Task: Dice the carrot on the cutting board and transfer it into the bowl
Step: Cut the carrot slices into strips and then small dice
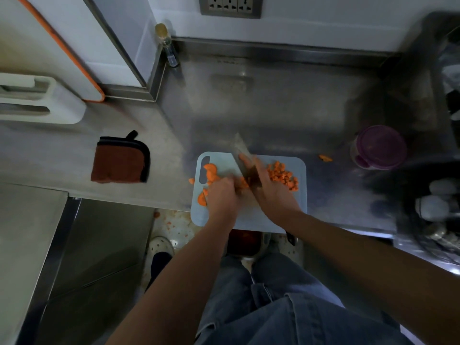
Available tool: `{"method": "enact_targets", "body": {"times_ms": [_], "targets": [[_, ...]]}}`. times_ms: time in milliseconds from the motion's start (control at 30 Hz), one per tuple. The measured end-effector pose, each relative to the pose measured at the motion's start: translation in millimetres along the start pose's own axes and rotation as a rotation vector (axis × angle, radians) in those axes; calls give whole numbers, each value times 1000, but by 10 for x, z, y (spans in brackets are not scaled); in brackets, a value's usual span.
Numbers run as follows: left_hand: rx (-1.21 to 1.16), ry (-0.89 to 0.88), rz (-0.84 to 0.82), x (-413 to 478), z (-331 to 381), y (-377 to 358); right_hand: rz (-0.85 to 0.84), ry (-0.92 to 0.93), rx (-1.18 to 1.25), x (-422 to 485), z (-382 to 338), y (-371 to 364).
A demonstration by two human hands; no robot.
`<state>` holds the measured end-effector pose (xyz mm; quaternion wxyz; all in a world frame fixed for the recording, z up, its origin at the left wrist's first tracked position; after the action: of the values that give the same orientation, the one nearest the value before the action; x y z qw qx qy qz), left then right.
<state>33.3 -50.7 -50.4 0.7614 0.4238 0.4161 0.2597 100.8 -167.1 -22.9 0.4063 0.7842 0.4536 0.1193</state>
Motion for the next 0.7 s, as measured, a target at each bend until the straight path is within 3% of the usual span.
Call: {"method": "enact_targets", "body": {"times_ms": [167, 367, 533, 700], "targets": [[4, -64, -49, 0, 92, 32, 174, -74, 87, -25, 157, 235], [49, -115, 10, -73, 211, 78, 197, -142, 155, -213, 274, 350], [152, -393, 49, -108, 269, 56, 182, -149, 172, -290, 307, 340], [354, -434, 139, -101, 356, 4, 165, -149, 199, -321, 296, 326]]}}
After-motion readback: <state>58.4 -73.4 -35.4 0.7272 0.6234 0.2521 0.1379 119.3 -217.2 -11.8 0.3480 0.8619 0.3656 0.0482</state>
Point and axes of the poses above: each hand's wrist, its own x-axis towards the middle knuckle, its own y-axis out of the back of the hand, z = x × y, the point moved 2 cm from there along x, towards the middle knuckle, and after that the axes turned 12 degrees about y, right-handed, at the moved point
